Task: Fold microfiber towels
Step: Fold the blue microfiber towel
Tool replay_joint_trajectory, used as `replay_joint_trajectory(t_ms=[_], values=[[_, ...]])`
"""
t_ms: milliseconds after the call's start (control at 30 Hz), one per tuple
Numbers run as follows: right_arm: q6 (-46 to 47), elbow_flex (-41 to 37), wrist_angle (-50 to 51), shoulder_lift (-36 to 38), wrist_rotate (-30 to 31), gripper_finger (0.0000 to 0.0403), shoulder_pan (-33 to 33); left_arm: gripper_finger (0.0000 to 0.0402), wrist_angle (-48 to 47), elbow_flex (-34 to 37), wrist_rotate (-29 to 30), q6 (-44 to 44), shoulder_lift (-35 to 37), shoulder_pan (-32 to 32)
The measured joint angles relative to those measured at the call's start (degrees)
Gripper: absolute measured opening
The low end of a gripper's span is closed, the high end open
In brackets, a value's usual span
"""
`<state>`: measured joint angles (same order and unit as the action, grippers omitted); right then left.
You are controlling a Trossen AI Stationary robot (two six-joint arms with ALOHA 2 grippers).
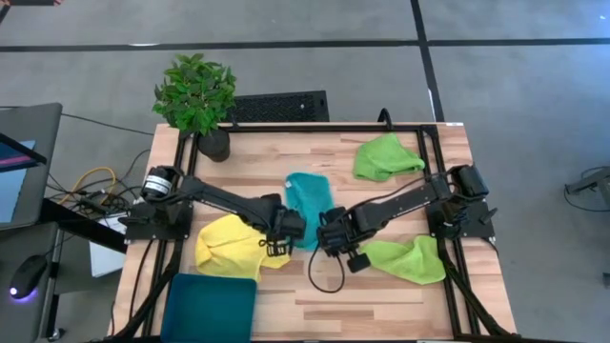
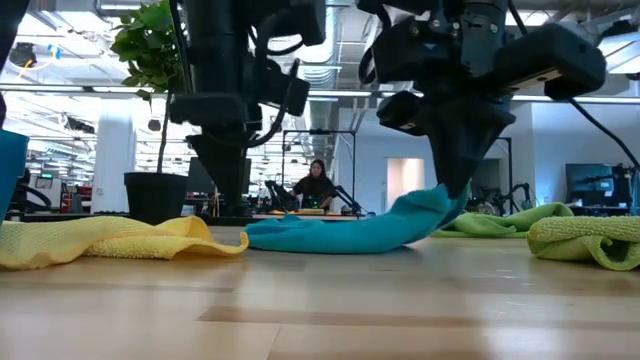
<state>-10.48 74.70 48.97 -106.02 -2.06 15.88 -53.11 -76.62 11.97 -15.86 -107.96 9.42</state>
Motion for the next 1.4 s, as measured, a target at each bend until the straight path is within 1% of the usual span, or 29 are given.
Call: replay_joint_trajectory(t_ms=[133, 200, 367, 467, 533, 633, 733, 800, 1067, 1267, 1400], values=[[0.3, 0.0, 0.0, 0.0, 0.0, 0.0007, 0.6, 0.0114, 3.0, 0.0, -10.4, 9.0, 0.0, -4.5], [0.9, 0.0, 0.0, 0.0, -0.1, 0.0007, 0.6, 0.0114, 5.5, 0.0, -14.6, 13.6, 0.0, -6.7], [1.5, 0.0, -0.2, 0.0, -0.2, 0.0006, 0.7, 0.0114, 8.6, 0.0, -18.6, 21.1, 0.0, -10.8], [1.5, 0.0, -0.1, 0.0, -0.2, 0.0007, 0.7, 0.0114, 10.4, 0.0, -24.5, 25.5, -0.7, -12.0], [1.5, 0.0, -0.3, 0.0, -0.2, 0.0008, 0.7, 0.0114, 11.3, 0.0, -26.5, 28.2, -1.1, -12.2], [1.5, 0.0, -0.7, 0.0, -0.2, 0.0007, 0.7, 0.0114, 14.3, -0.2, -26.3, 31.9, -1.8, -12.2], [1.5, 0.0, -1.0, 0.0, -0.1, 0.0007, 0.7, 0.0114, 13.9, 0.1, -26.3, 33.7, -2.9, -12.2], [1.5, 0.0, -1.1, 0.0, -0.1, 0.0008, 0.5, 0.0114, 15.3, -0.1, -26.2, 34.7, -3.7, -12.2], [1.9, 0.0, -1.6, 0.0, -0.1, 0.0008, -0.3, 0.0114, 15.4, 0.0, -25.7, 36.3, -5.6, -12.7], [2.0, 0.0, -1.8, 0.0, -0.1, 0.0007, -0.7, 0.0114, 15.7, -0.1, -22.6, 36.5, -5.6, -13.6], [2.0, 0.0, -1.8, 0.0, -0.1, 0.0008, -1.0, 0.0114, 14.6, -0.1, -23.1, 36.9, -5.6, -14.4]])
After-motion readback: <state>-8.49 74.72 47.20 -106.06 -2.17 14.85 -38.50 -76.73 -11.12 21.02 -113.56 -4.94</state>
